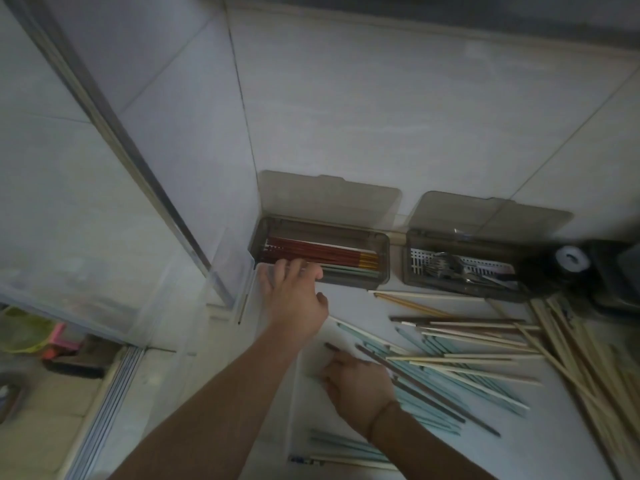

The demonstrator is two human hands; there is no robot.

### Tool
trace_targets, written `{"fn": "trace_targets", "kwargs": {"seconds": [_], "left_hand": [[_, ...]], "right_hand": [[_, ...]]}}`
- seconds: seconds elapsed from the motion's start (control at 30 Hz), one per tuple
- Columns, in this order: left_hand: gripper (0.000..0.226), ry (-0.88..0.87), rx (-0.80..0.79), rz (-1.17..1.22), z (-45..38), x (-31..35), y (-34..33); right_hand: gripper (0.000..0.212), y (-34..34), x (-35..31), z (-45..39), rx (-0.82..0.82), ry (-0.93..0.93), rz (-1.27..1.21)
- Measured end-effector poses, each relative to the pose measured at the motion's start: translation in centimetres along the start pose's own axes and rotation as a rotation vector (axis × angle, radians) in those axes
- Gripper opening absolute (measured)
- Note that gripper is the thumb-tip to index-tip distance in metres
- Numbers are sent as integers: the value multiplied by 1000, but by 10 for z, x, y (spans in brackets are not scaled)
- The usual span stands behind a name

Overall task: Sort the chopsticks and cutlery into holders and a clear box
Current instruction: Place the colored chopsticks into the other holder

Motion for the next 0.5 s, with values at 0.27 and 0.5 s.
{"fn": "trace_targets", "kwargs": {"seconds": [0.27, 0.5], "left_hand": [[29, 9, 33, 20, 1, 0, 0], [32, -5, 32, 31, 2, -1, -1]], "right_hand": [[41, 130, 52, -15, 338, -226, -817], [38, 164, 101, -73, 551, -547, -1468]]}}
Point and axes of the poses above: each hand's wrist, its own z-axis away from the middle knuckle, its own y-axis out of the back of the hand, x = y × z, the point moved 3 cm from there along -z, towards the middle knuckle, and after that the axes turned 10 degrees about -y, right-handed, at the moved point
